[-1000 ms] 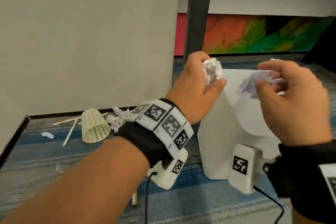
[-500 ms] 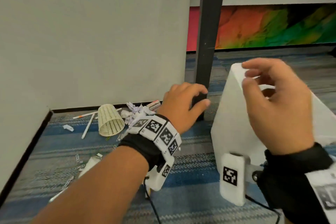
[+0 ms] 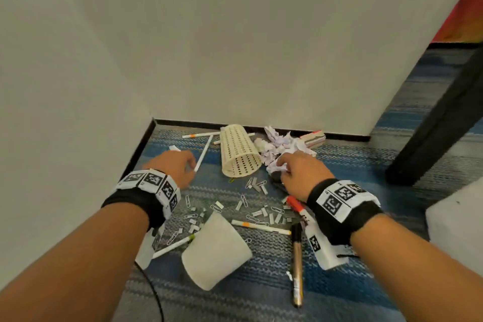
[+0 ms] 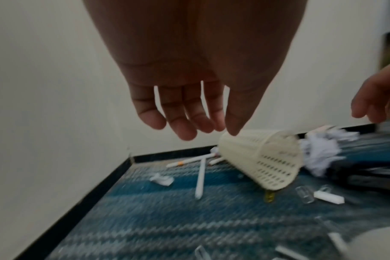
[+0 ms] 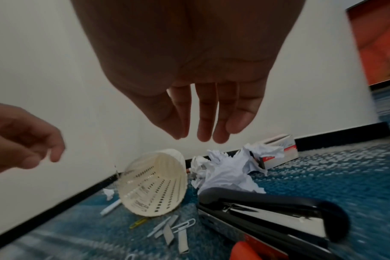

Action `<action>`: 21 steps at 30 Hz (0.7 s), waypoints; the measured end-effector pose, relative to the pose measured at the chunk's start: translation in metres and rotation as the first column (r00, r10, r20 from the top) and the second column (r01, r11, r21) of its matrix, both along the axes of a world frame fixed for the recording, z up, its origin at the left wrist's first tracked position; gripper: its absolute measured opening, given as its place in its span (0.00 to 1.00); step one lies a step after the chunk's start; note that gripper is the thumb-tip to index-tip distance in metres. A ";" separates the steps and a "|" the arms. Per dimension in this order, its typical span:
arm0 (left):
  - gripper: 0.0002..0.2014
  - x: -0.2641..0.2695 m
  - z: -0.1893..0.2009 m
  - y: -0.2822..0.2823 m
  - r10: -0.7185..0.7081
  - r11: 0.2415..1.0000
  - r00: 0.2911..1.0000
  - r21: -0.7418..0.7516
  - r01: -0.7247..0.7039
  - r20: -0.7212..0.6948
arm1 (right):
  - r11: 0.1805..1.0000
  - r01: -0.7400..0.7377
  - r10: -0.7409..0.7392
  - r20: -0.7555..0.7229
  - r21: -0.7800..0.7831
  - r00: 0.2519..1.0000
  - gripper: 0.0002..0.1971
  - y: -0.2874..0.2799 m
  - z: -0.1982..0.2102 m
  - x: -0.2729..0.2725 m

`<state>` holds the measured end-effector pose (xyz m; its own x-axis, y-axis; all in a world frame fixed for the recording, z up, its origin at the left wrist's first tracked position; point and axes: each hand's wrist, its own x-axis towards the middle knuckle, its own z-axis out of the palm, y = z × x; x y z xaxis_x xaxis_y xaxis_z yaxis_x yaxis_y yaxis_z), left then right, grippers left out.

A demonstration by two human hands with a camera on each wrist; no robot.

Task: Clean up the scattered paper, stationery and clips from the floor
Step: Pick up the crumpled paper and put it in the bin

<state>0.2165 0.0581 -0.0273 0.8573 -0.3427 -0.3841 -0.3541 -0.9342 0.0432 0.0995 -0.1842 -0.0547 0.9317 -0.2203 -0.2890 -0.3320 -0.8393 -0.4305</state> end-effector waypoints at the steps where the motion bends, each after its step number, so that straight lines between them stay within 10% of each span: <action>1: 0.08 0.009 -0.008 0.009 0.017 1.000 1.000 0.012 -0.017 -0.020 | 1.000 -0.004 0.003 -0.022 -0.019 1.000 0.18 0.001 -0.007 0.014; 11: 0.26 0.091 -0.085 0.040 0.216 0.976 0.976 -0.035 -0.216 0.003 | 0.983 -0.135 0.091 -0.307 -0.126 0.947 0.29 -0.025 -0.050 0.076; 21: 0.27 0.134 -0.131 0.022 0.221 0.975 0.975 -0.014 -0.221 0.014 | 0.991 0.120 -0.122 0.031 0.064 0.992 0.08 -0.052 -0.031 0.048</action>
